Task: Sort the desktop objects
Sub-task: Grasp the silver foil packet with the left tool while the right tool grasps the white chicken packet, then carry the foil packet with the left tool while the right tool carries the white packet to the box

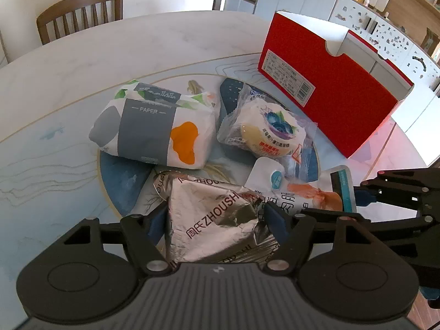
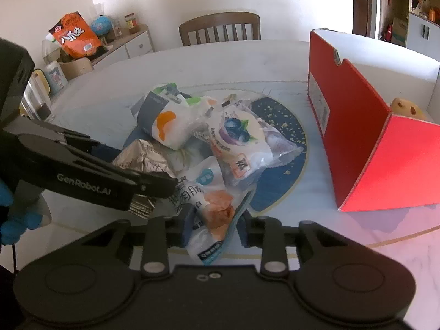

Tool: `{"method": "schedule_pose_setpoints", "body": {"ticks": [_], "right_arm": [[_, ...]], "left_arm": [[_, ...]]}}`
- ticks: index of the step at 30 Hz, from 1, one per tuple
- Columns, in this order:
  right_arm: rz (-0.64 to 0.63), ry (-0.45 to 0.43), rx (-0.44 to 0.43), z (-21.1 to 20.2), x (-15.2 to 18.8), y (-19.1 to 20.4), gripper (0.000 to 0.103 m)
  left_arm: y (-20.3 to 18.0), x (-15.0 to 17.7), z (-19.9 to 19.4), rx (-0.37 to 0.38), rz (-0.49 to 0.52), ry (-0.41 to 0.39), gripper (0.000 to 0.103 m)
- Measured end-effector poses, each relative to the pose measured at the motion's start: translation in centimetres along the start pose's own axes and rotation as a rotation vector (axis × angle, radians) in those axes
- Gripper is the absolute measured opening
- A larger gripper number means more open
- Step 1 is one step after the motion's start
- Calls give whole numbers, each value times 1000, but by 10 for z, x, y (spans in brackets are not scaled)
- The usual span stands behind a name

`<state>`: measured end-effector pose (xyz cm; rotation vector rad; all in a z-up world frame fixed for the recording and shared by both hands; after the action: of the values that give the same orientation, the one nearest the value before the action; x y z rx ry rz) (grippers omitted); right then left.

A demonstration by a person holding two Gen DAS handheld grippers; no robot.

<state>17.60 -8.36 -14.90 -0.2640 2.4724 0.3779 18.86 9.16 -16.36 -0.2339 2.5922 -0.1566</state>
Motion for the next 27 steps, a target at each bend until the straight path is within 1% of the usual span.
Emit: {"method": "schedule_pose_setpoints", "body": {"ticks": [5, 14, 21, 27], "right_arm": [[17, -19, -12, -9, 0, -1, 24], [53, -59, -23, -31, 0, -3, 21], [84, -95, -23, -50, -1, -7, 21], [109, -132, -24, -72, -4, -11, 21]], "left_arm": [[-1, 2, -6, 0, -13, -12, 72], [-9, 5, -27, 22, -23, -36, 71], [-17, 7, -44, 42, -27, -53, 71], [-30, 3, -59, 57, -5, -73, 71]]}}
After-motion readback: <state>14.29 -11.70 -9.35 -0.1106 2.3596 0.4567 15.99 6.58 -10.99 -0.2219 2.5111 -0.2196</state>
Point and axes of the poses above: each gripper's, at about its wrist camera, not at the fingertips, and z roughly the way its jaws point, y to its left, x to its underside, the point moved 5 cm from there along z, roughly the way its jaws point, and after that the axes turned 4 degrees about y, right-handed, at the moved point
